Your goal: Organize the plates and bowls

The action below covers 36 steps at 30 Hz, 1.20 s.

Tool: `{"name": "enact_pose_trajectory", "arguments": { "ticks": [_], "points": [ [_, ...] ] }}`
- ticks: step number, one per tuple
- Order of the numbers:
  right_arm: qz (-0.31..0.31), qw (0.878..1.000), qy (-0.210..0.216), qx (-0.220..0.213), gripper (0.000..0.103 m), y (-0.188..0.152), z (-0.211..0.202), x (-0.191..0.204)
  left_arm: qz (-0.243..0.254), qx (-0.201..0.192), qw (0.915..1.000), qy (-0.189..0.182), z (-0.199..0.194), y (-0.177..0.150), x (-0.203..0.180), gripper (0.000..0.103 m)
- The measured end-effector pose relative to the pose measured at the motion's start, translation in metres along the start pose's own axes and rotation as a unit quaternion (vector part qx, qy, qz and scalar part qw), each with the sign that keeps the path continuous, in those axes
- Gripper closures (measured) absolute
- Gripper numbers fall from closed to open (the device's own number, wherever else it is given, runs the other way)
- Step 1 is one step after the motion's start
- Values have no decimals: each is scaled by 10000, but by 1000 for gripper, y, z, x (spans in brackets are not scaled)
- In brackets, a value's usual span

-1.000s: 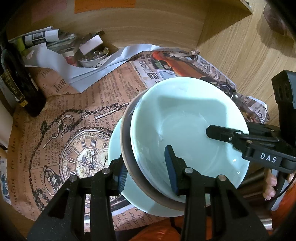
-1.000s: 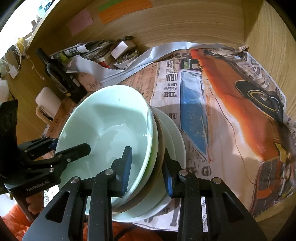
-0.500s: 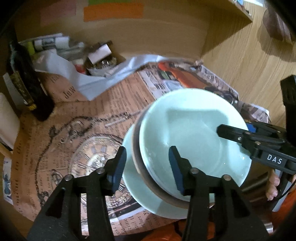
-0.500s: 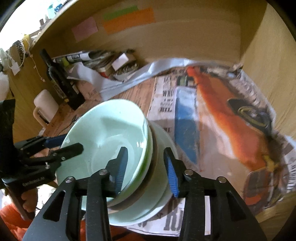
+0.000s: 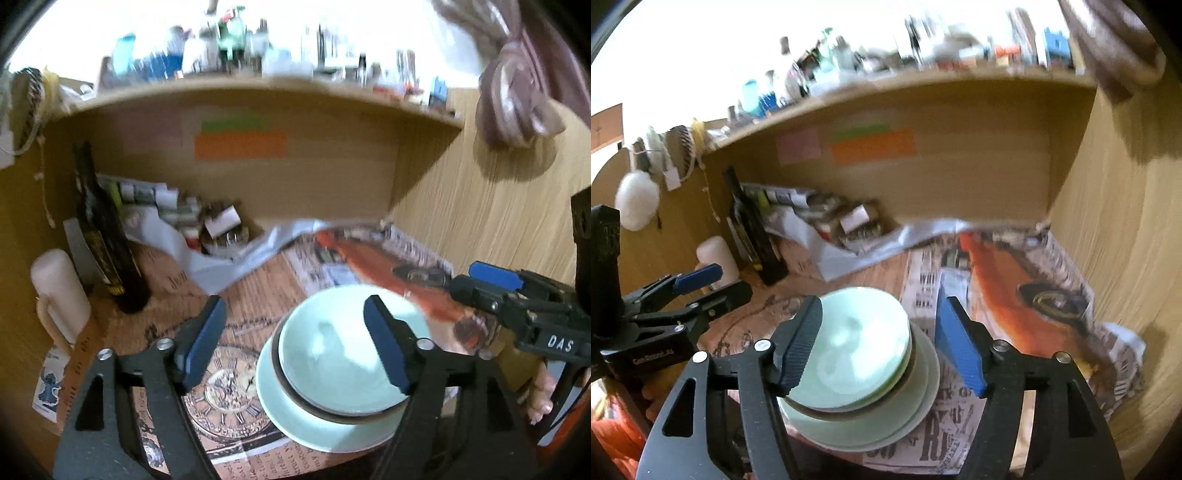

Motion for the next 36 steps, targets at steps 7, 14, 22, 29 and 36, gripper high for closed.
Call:
{"name": "enact_pose_trajectory", "arguments": {
  "ticks": [7,14,22,29,36],
  "points": [
    [-157,9987,56,-489,25,2,-25,12,90,-673,9975,218,-33,0,-3,10],
    [-168,9974,112,-693,12,-2,-32,17,40,-979,9946,342,-50,-4,-5,4],
    [-164,9957,152,-896,1,-5,-41,17,42,-1138,9926,415,-55,-9,-9,3],
    [-230,9949,159,-966,0,-5,-45,21,11,-1179,9921,433,-55,-8,-10,3],
    [-225,9949,172,-972,0,-5,-45,21,-8,-1182,9920,433,-55,-8,-10,2]
  ]
}}
Point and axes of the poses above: each gripper's, at about its wrist camera, not at the fingertips, and z roughly the way its jaws point, x to its left, y to its top, the point moved 2 cm from there along z, roughly the way its jaws point, and after that the axes turned 3 degrees about -z, right-handed, at the moved point
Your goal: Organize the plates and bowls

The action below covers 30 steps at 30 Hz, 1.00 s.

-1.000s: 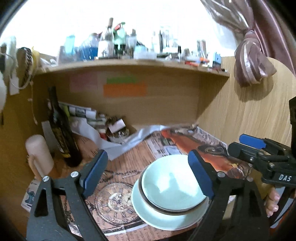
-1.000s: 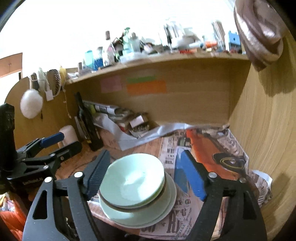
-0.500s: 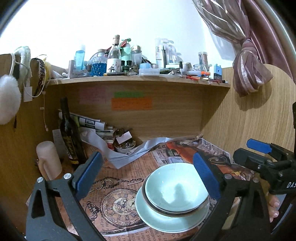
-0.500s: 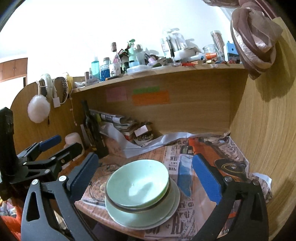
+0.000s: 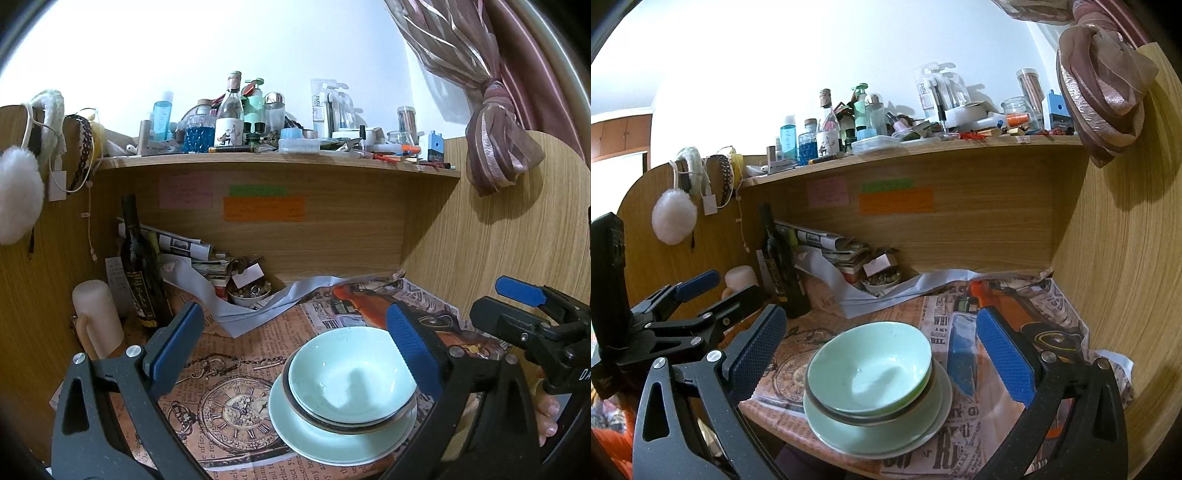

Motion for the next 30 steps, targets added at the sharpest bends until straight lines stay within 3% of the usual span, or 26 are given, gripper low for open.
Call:
{"name": "enact_pose_trajectory", "arguments": {
  "ticks": [30],
  "points": [
    [94,9999,-20,56,0,-2,6,-5,34,109,9999,-108,12,-1,3,2]
  ]
}}
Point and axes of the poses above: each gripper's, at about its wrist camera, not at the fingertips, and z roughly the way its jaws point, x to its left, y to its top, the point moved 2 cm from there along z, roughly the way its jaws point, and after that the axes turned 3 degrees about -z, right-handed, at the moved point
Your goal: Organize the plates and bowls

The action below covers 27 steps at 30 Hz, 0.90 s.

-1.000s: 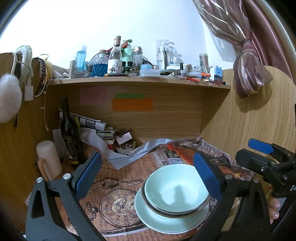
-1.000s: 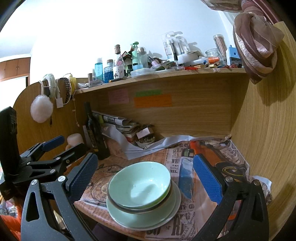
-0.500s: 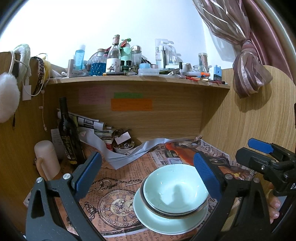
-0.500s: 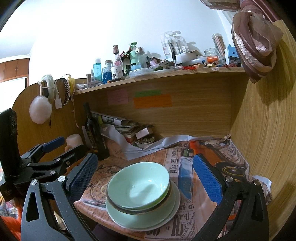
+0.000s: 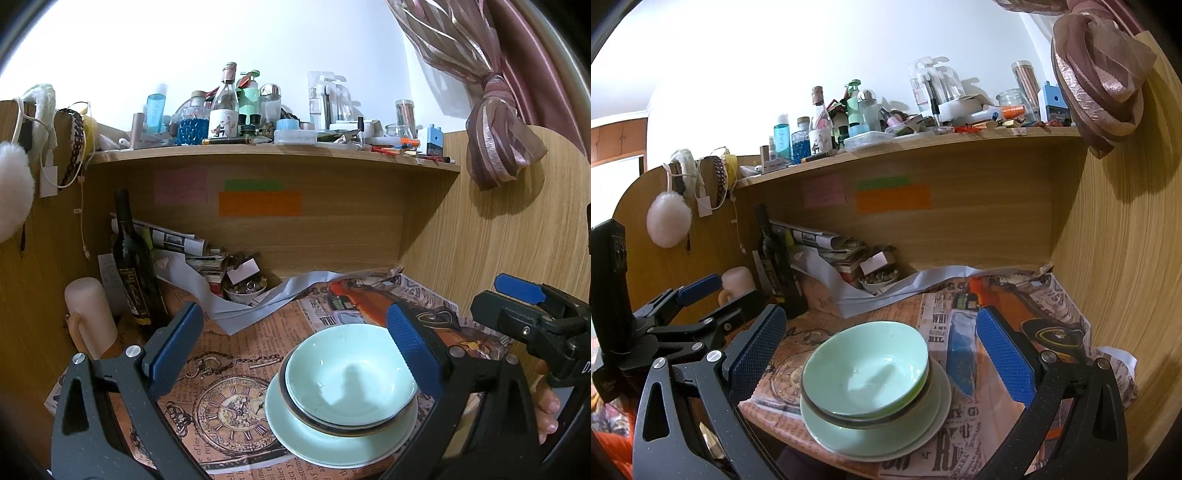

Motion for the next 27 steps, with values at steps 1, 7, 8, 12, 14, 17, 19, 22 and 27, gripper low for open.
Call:
{"name": "enact_pose_trajectory", "arguments": {
  "ticks": [1,7,8,12,14,17,19,22,27],
  "points": [
    [-3,10000,-8,-3,0,0,0,0,1,0,10000,7,0,0,0,2],
    [-12,10000,-9,6,0,0,0,2,56,-43,10000,-45,-2,0,-2,2],
    [-12,10000,-7,11,0,0,0,2,69,-55,10000,-41,-2,0,-2,2],
    [-9,10000,4,8,0,0,0,1,40,-58,9999,-72,-2,0,-3,2],
    [-7,10000,-15,0,0,0,0,1,11,-57,10000,-79,-2,0,-2,2],
    [-12,10000,-33,-8,0,0,0,1,-30,-48,9999,-92,-2,0,0,2],
    [-18,10000,-59,-17,0,0,0,1,-60,-33,9999,-87,-1,0,1,2],
    [-15,10000,-67,-13,0,0,1,1,-109,2,9999,-128,1,1,2,2],
    [-22,10000,-76,-7,0,0,1,1,-116,56,9998,-151,2,0,0,2]
  ]
}}
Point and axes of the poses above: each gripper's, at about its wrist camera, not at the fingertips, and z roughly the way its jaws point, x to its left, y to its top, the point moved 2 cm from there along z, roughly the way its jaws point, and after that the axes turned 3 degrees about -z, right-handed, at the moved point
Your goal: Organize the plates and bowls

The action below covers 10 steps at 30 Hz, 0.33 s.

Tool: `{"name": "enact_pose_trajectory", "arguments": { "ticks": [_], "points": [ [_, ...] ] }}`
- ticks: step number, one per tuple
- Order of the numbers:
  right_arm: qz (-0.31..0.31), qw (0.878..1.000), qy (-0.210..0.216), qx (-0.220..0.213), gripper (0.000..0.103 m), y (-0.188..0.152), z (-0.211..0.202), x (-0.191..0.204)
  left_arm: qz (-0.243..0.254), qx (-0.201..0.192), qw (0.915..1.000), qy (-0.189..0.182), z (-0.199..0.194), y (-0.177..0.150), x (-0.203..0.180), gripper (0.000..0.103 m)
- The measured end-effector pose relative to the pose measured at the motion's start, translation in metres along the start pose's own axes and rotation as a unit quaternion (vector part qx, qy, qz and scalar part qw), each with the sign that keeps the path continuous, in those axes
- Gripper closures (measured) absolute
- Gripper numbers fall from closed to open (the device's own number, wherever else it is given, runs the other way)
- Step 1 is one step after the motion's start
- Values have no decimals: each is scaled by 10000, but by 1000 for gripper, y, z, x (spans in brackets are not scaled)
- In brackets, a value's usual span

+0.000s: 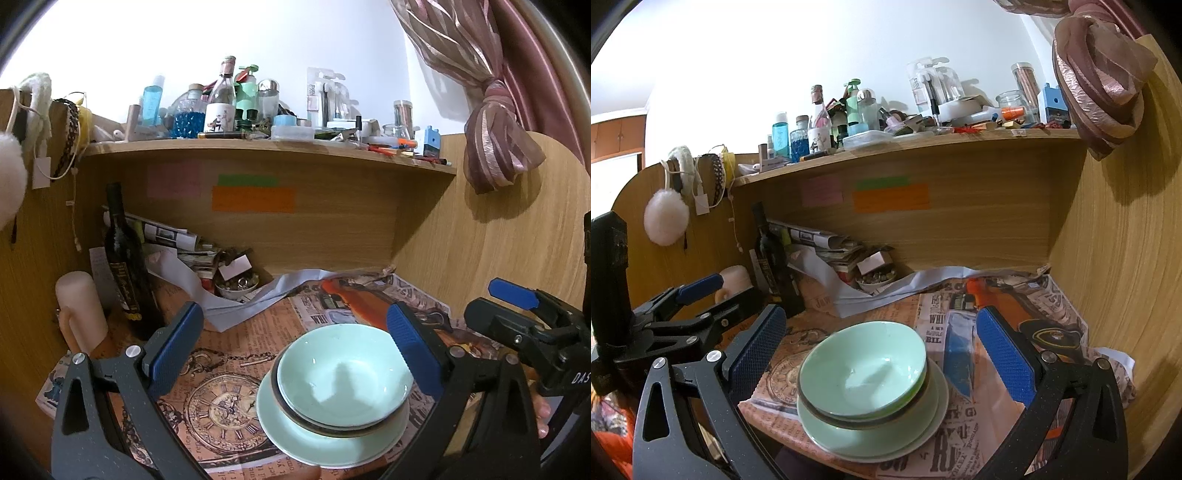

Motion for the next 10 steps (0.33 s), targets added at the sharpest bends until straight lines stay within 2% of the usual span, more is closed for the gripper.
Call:
{"name": "enact_pose_trajectory", "arguments": {
  "ticks": [10],
  "points": [
    [43,9999,33,95,0,-3,8,-7,-3,-5,10000,-9,1,1,-1,2]
  ]
}}
Point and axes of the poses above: each gripper's, at about its wrist camera, not at the fingertips, and z roughly the way its jaws point, x to its left, y to its top, the point moved 2 cm from there along z, roughly the way its jaws point, and after that the axes turned 3 degrees about -z, right-handed, at the moved point
